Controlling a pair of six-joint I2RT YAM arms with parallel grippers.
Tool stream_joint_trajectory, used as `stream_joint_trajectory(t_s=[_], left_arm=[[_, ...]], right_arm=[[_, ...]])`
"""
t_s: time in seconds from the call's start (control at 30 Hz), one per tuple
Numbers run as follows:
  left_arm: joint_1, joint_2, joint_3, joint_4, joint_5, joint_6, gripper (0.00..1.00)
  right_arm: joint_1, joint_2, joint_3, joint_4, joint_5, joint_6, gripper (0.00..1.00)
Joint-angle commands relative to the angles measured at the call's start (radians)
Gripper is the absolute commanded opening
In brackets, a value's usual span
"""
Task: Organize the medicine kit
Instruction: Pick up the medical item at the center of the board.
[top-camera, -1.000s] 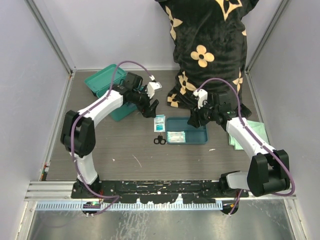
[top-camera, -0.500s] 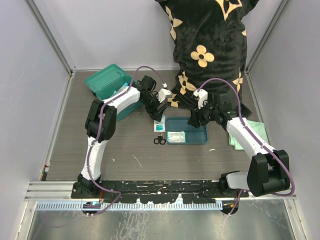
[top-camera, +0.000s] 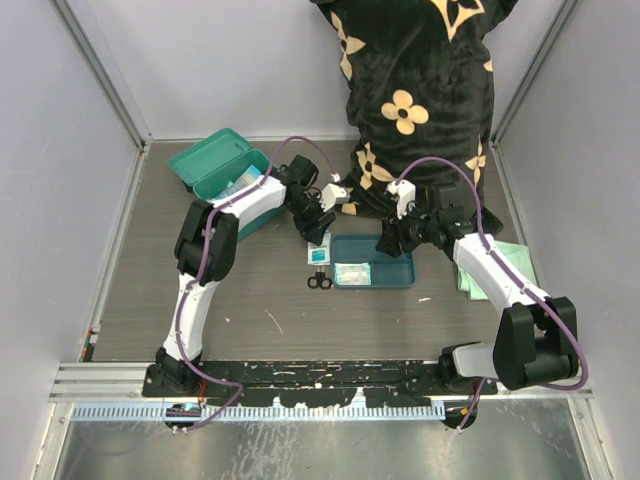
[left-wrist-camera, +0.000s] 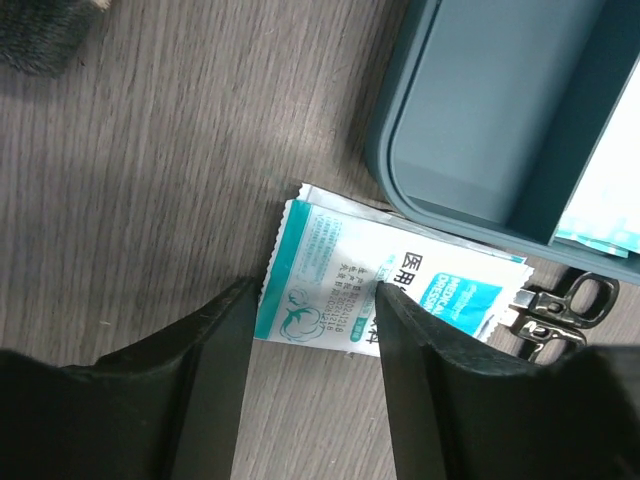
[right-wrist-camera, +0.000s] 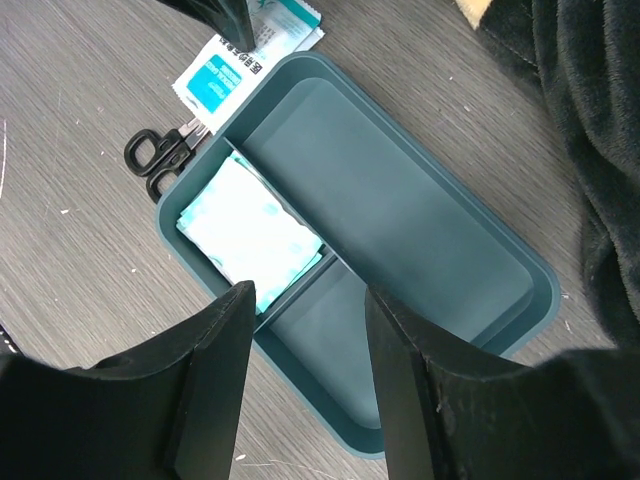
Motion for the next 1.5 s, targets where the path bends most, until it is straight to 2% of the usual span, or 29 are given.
stream_joint_trajectory(t_s=[0.0,0.4,0.7,1.0,1.17,1.47], left_arm=[[-0.011,-0.039,-0.056,0.021,-0.013,0.019,0.50],[-0.014,-0.110,-0.173,0.138,-0.050,-0.041,0.25],[-0.012,-0.151,-0.137,0.060,-0.042,-0.008,0.00],[-0.011,-0.239,-0.137,-0.011,-0.016,0.045,0.00],[-0.011,-0.281,-0.157,-0.030,0.011,0.071,0.00],[-0.011,-0.395,-0.256,0.022,0.115,0.061,0.00]], right_arm=[[-0.005,0.003,0.010,0.005,-0.024,-0.014,0.54],[-0.007,0.023,0.016,-0.007,-0.024,-0.021,0.54],[-0.013,0.023,0.014,-0.006,-0.024,-0.023,0.54],[-0.015,0.023,0.013,-0.006,-0.027,-0.024,0.54],[-0.015,0.025,0.013,-0.001,-0.089,-0.029,0.54],[-0.001,0.029,-0.067,0.259,-0.339,0.113,0.53]])
